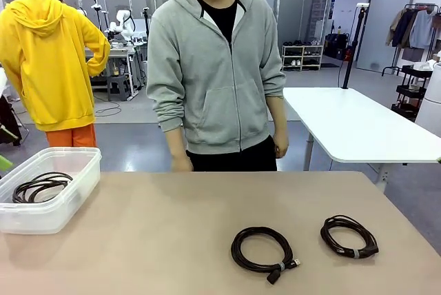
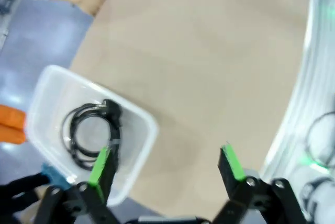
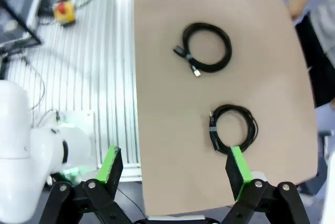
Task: Organize and store the cables.
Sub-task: Place the USB Extension Cable into the Organizing box.
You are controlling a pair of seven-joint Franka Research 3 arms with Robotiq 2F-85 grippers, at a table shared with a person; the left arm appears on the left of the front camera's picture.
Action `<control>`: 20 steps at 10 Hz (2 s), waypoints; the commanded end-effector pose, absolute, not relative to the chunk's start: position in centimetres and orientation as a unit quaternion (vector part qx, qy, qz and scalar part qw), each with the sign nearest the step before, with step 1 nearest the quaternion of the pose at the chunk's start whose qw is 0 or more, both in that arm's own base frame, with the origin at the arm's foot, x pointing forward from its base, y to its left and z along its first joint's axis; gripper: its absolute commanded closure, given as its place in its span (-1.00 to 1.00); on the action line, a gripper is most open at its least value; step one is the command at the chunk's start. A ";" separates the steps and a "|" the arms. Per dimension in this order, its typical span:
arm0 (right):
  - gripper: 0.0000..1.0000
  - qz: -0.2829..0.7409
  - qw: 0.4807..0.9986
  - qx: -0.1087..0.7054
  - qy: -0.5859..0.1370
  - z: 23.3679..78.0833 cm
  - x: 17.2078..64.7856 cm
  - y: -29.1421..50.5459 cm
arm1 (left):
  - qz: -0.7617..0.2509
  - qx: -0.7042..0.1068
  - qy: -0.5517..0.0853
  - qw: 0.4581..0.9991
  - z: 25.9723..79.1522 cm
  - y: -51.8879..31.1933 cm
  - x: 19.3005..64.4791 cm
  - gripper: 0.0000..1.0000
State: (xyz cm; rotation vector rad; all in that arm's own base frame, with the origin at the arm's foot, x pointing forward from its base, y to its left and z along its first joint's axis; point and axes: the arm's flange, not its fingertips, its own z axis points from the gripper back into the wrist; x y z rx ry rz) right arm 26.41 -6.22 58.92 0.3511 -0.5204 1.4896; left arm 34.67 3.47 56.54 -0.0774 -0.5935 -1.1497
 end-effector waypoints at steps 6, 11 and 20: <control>-1.00 0.887 0.457 0.038 -0.046 55.2 29.4 10.5 | -0.449 -0.079 -0.293 0.840 57.8 -1.7 26.9 -1.00; -1.00 0.845 0.529 -0.053 -0.060 46.5 28.8 18.3 | -0.449 -0.079 -0.293 0.840 57.8 -1.7 26.9 -1.00; -1.00 0.842 0.531 -0.053 -0.083 45.2 30.8 19.8 | -0.449 -0.079 -0.293 0.840 57.8 -1.7 26.9 -1.00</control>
